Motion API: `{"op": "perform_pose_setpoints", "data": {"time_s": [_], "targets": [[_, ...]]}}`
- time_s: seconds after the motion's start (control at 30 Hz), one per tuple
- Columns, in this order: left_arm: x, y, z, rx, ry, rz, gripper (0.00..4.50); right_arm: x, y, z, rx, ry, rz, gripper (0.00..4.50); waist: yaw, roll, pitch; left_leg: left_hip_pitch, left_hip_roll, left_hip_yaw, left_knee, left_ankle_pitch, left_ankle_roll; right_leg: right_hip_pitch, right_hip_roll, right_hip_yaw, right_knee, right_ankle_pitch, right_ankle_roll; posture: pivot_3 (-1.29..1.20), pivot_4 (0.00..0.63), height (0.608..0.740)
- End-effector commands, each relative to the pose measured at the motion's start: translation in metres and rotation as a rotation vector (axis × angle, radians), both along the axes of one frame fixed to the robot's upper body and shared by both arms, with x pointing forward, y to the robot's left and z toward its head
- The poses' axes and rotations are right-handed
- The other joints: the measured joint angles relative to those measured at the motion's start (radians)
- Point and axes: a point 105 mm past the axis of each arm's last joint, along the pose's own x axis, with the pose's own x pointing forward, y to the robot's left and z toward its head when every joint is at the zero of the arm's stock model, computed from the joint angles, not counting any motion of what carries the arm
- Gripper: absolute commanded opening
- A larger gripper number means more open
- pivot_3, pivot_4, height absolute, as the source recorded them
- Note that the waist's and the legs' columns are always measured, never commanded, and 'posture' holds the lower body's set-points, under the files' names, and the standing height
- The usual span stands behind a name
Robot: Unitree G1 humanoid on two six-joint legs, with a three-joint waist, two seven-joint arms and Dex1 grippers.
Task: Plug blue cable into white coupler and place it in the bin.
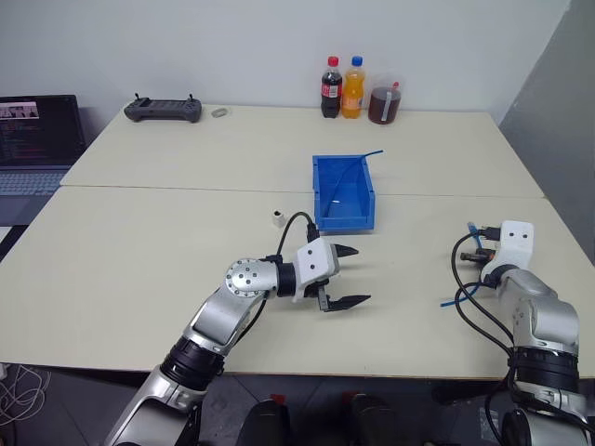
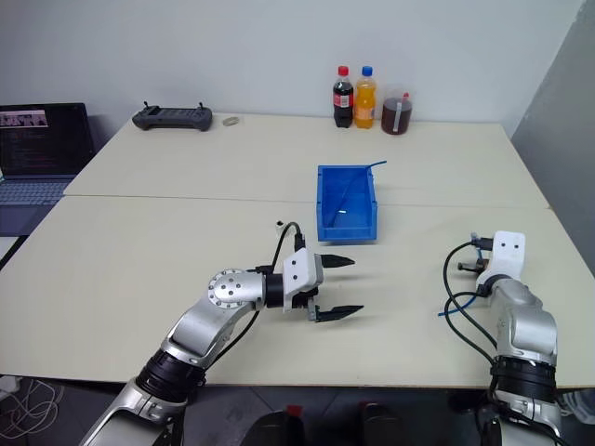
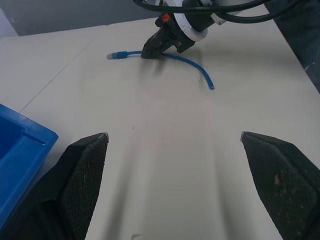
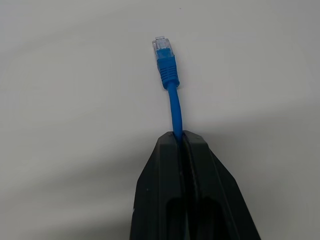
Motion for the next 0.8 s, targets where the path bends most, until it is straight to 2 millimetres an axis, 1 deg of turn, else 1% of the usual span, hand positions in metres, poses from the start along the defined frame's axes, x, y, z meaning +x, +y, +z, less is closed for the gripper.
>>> {"op": "perform_pose_setpoints", "data": {"time_s": [0.03, 0.07, 0.1, 0.17, 0.23, 0.3, 0.33, 0.4, 0.43, 0.53, 0.6, 0.7, 0.8], "targets": [[-0.004, 0.003, 0.014, -0.027, -0.049, 0.002, 4.5, 0.0, 0.005, 0.02, -0.102, -0.011, 0.182, 0.07, 0.0, 0.0, 0.0, 0.0, 0.0, 0.0, 0.0, 0.0, 0.0, 0.0, 0.0, 0.0, 0.0, 0.0, 0.0, 0.0, 0.15, 0.74], [-0.004, 0.006, 0.014, -0.03, -0.048, 0.009, 4.5, 0.0, 0.007, 0.025, -0.129, -0.011, 0.236, 0.07, -0.001, 0.001, 0.0, 0.0, 0.0, 0.0, 0.0, 0.0, 0.0, 0.0, 0.0, 0.0, 0.0, 0.0, 0.0, 0.0, 0.15, 0.74], [-0.006, 0.012, 0.016, -0.044, -0.046, 0.034, 4.5, 0.001, 0.015, 0.034, -0.159, -0.015, 0.352, 0.07, -0.001, 0.001, 0.001, 0.0, 0.0, 0.0, 0.0, 0.0, 0.0, 0.0, 0.0, 0.001, 0.0, 0.0, 0.0, 0.0, 0.15, 0.74], [-0.012, 0.026, 0.017, -0.074, -0.035, 0.09, 4.5, -0.001, 0.036, 0.048, -0.194, -0.022, 0.583, 0.07, -0.008, 0.003, 0.002, 0.0, 0.0, 0.001, -0.001, 0.0, 0.0, 0.0, 0.0, 0.001, -0.001, 0.0, 0.0, 0.0, 0.15, 0.74], [-0.021, 0.039, 0.014, -0.1, -0.015, 0.154, 4.5, -0.004, 0.057, 0.059, -0.249, -0.03, 0.788, 0.07, -0.013, 0.003, 0.002, 0.001, 0.002, 0.0, -0.001, 0.0, 0.0, 0.0, 0.001, 0.001, 0.0, 0.0, 0.001, 0.0, 0.15, 0.74], [-0.032, 0.051, 0.008, -0.127, 0.008, 0.235, 4.5, -0.009, 0.083, 0.065, -0.256, -0.034, 0.981, 0.07, -0.023, 0.003, 0.002, 0.002, 0.003, 0.0, -0.002, 0.0, 0.0, 0.0, 0.002, 0.001, 0.0, -0.001, 0.001, 0.0, 0.15, 0.74], [-0.039, 0.064, 0.001, -0.144, 0.01, 0.33, 4.5, -0.013, 0.11, 0.066, -0.247, -0.041, 1.129, 0.07, -0.025, 0.003, 0.002, 0.002, 0.003, -0.001, -0.002, 0.0, 0.0, 0.0, 0.002, 0.001, 0.0, -0.001, 0.001, 0.0, 0.15, 0.74], [-0.048, 0.081, -0.008, -0.16, 0.019, 0.467, 4.5, -0.019, 0.141, 0.067, -0.233, -0.049, 1.302, 0.07, -0.035, 0.002, 0.002, 0.003, 0.004, -0.001, -0.001, 0.0, 0.0, 0.0, 0.002, 0.001, 0.0, -0.001, 0.001, 0.0, 0.15, 0.74], [-0.05, 0.085, -0.01, -0.166, 0.028, 0.509, 4.5, -0.02, 0.148, 0.068, -0.229, -0.051, 1.345, 0.07, -0.03, 0.002, 0.003, 0.004, 0.004, -0.001, -0.002, 0.0, 0.0, 0.001, 0.002, 0.001, 0.0, -0.001, 0.001, 0.0, 0.15, 0.74], [-0.067, 0.111, -0.024, -0.175, 0.027, 0.734, 4.5, -0.02, 0.199, 0.059, -0.171, -0.068, 1.52, 0.07, -0.026, 0.0, 0.003, 0.003, 0.002, -0.003, -0.001, 0.0, 0.0, 0.001, 0.0, -0.002, 0.0, -0.001, 0.001, 0.0, 0.15, 0.74], [-0.078, 0.12, -0.031, -0.166, 0.021, 0.823, 4.5, -0.019, 0.221, 0.052, -0.156, -0.069, 1.58, 0.07, -0.023, -0.002, 0.003, 0.002, 0.002, -0.003, 0.0, 0.0, 0.0, 0.001, -0.001, -0.002, 0.0, 0.0, 0.0, 0.0, 0.15, 0.74], [-0.097, 0.124, -0.044, -0.163, 0.048, 0.922, 4.5, -0.019, 0.246, 0.037, -0.143, -0.04, 1.652, 0.07, -0.002, -0.002, 0.003, 0.001, 0.0, -0.004, 0.0, -0.001, 0.001, 0.001, -0.003, -0.003, -0.001, 0.0, -0.001, 0.0, 0.15, 0.74], [-0.108, 0.125, -0.048, -0.189, 0.064, 1.007, 4.5, -0.015, 0.258, 0.023, -0.164, -0.007, 1.686, 0.07, 0.002, -0.003, 0.003, 0.001, -0.001, -0.002, 0.001, -0.002, 0.003, 0.001, -0.006, -0.003, -0.001, 0.0, -0.001, 0.0, 0.15, 0.74]]}}
